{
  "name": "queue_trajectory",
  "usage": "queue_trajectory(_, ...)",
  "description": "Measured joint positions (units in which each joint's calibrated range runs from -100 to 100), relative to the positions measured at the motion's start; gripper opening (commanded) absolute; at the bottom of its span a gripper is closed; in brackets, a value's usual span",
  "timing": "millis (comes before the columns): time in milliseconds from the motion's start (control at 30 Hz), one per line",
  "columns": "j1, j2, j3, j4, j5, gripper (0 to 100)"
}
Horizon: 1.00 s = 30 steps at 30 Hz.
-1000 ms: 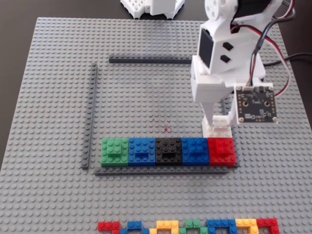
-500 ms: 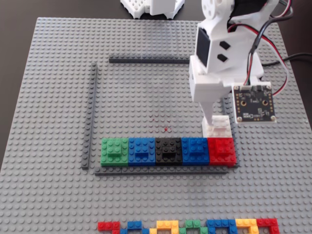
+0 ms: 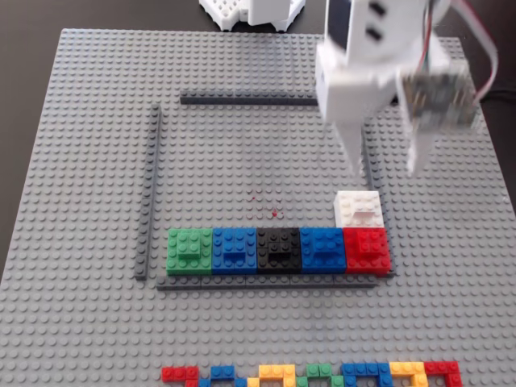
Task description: Grab the cube and place it into the grid
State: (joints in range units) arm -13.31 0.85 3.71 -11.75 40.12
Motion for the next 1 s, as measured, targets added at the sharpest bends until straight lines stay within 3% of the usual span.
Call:
queue_trajectory(100, 0.0, -6.87, 3.09, 0.39, 0.54, 3)
queue_trajectory(267, 0.0, -19.76, 10.24, 1.12, 1.61, 0)
queue_trajectory(533, 3.28, -37.23, 22.07, 1.47, 3.91, 0)
queue_trajectory(1000, 8.09, -71.76, 64.96, -12.16, 7.86, 0)
